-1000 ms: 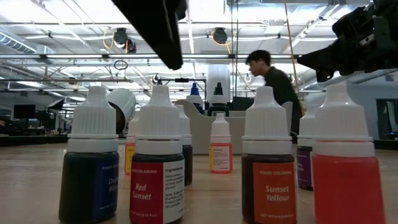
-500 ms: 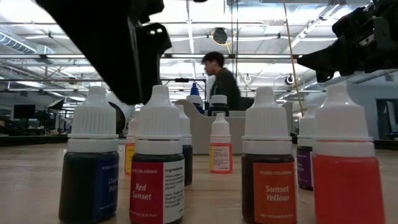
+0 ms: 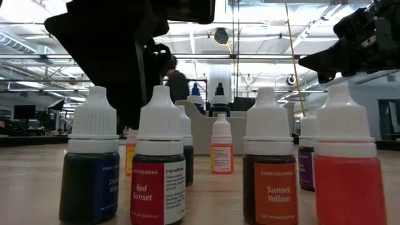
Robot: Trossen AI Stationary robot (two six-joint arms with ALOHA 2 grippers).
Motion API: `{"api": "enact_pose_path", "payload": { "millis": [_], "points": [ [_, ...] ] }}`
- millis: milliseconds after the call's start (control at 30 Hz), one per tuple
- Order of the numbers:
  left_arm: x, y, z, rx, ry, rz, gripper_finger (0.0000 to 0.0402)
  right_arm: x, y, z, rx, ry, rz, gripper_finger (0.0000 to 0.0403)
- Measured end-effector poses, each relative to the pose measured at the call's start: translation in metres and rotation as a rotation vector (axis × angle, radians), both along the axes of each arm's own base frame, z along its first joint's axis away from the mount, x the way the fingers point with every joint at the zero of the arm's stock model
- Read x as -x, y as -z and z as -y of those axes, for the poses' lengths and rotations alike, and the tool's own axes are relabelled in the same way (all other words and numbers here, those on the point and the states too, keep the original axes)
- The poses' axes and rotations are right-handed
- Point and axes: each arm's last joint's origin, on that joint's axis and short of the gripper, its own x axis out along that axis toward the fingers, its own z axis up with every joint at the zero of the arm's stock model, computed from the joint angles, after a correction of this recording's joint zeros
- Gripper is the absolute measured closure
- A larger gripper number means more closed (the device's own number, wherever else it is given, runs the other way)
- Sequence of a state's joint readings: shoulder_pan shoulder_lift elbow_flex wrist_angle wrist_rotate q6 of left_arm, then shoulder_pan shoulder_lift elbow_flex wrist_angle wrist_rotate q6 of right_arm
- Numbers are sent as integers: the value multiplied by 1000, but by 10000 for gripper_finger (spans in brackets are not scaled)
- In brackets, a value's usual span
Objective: Pick & Place food coloring
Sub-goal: Put the small orange food coloring bottle into the gray bin
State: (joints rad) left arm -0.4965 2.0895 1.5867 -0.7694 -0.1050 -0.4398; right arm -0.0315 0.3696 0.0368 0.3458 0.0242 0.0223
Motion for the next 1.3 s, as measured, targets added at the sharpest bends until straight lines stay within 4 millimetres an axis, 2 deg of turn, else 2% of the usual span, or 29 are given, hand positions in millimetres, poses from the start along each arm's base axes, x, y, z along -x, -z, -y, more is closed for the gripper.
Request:
{"api": "enact_pose_path", "payload": {
  "millis": [467,933,1300],
  "points": [
    [-3,0,-4,10,6,1,228,-1,2,0,0,0,-16,403],
    [-5,8,-7,37,9,-41,244,-1,2,0,0,0,-16,403],
    [-4,8,-8,33,8,-51,300,-1,2,0,0,0,-16,403]
  ]
}}
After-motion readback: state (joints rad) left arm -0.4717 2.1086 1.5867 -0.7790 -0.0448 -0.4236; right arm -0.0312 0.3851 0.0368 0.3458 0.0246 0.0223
